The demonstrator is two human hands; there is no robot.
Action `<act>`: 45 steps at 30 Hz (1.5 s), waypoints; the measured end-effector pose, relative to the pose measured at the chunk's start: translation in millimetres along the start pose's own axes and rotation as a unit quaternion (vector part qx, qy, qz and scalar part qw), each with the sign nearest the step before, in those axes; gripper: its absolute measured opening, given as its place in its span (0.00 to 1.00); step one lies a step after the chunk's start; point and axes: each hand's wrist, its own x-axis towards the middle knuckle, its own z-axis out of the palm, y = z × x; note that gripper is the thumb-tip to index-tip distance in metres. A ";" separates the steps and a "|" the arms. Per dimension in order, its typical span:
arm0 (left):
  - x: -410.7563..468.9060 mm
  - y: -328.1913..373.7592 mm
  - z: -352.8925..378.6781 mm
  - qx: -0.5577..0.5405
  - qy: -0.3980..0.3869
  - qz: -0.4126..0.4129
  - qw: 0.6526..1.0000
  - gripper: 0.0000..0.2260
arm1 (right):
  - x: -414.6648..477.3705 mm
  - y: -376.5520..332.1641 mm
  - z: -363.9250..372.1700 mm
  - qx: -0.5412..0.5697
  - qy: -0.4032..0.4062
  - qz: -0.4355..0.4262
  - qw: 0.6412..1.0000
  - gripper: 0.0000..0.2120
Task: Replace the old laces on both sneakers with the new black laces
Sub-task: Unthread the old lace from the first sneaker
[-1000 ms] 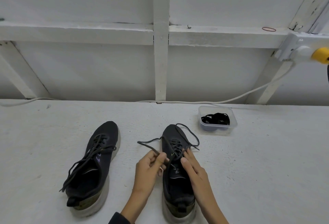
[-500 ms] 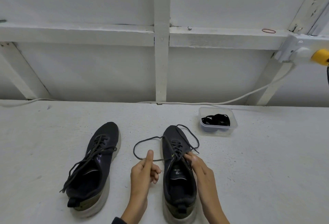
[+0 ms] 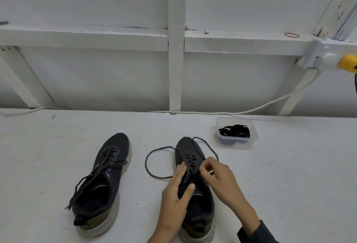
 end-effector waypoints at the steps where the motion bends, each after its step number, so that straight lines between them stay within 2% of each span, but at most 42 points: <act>1: 0.0 0.5 -0.4 0.009 -0.006 0.003 1.000 0.23 | 1.4 -2.6 -0.2 -0.028 0.008 -0.005 1.000 0.05; 5: 0.9 -1.1 -1.1 0.023 -0.018 0.011 1.000 0.23 | 5.6 -6.8 1.0 -0.066 0.025 -0.017 0.997 0.04; 9: 1.5 -3.4 -1.7 0.030 -0.018 0.015 0.999 0.22 | 7.9 0.5 -15.2 0.095 -0.044 0.026 0.994 0.04; 13: 1.7 -3.9 -2.1 0.038 -0.018 0.017 0.999 0.23 | 1.4 2.4 -23.4 0.138 -0.105 0.048 0.984 0.05; 22: 4.1 -3.9 -5.4 0.058 -0.035 0.026 0.997 0.22 | 13.8 -0.1 -20.3 0.201 -0.021 0.065 0.977 0.06; 27: 3.4 -3.5 -3.9 0.055 -0.023 0.020 0.998 0.22 | 8.4 3.2 -29.0 0.187 -0.118 0.061 0.973 0.06; 29: 3.2 -4.0 -2.9 0.053 -0.021 0.019 0.998 0.21 | 5.9 4.8 -28.3 0.182 -0.131 0.052 0.973 0.04; 32: 3.0 -3.5 -2.5 0.050 -0.020 0.017 0.998 0.21 | 8.1 4.8 -25.5 0.189 -0.099 0.047 0.976 0.06; 36: 1.7 -2.4 -1.7 0.038 -0.019 0.010 0.999 0.21 | 16.3 4.0 -28.9 0.262 0.008 0.085 0.961 0.07; 38: 1.3 -2.2 -1.0 0.032 -0.015 0.010 0.999 0.20 | 15.3 3.3 -29.6 0.268 -0.017 0.096 0.958 0.08; 42: 0.3 -1.4 0.0 0.026 -0.005 0.013 1.000 0.20 | 5.7 1.9 -30.0 0.225 -0.132 0.098 0.961 0.05; 45: 0.1 -0.8 0.5 0.025 -0.006 0.009 1.000 0.20 | 7.4 2.1 -31.4 0.223 -0.113 0.096 0.964 0.06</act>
